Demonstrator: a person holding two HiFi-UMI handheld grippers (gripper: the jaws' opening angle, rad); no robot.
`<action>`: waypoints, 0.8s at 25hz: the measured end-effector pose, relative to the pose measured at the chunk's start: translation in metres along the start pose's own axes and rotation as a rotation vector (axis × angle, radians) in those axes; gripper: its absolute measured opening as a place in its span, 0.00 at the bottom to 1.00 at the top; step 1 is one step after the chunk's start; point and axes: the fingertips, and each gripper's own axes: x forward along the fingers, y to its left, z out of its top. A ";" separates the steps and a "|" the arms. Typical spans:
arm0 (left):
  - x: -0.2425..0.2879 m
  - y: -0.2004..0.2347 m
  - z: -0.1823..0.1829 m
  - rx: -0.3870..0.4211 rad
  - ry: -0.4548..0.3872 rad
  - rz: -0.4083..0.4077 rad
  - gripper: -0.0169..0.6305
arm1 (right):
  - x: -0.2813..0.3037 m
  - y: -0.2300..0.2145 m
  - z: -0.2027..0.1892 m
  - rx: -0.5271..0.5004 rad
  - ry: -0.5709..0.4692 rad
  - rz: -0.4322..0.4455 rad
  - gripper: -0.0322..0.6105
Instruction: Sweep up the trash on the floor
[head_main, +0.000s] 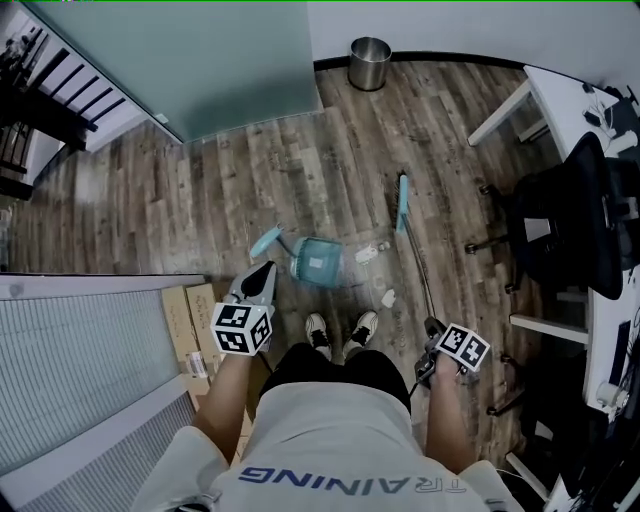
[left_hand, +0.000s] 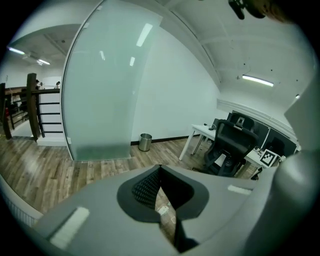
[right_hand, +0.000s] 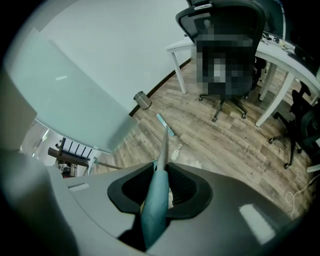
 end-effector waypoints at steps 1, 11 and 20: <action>0.002 -0.003 0.001 0.007 0.003 0.008 0.03 | 0.003 -0.006 0.003 -0.006 0.008 -0.003 0.22; 0.019 -0.016 -0.014 0.027 0.044 0.059 0.03 | 0.021 -0.039 0.015 -0.038 0.055 -0.012 0.22; 0.053 0.025 -0.018 0.177 0.149 0.011 0.15 | 0.022 -0.009 -0.005 0.027 0.045 -0.059 0.22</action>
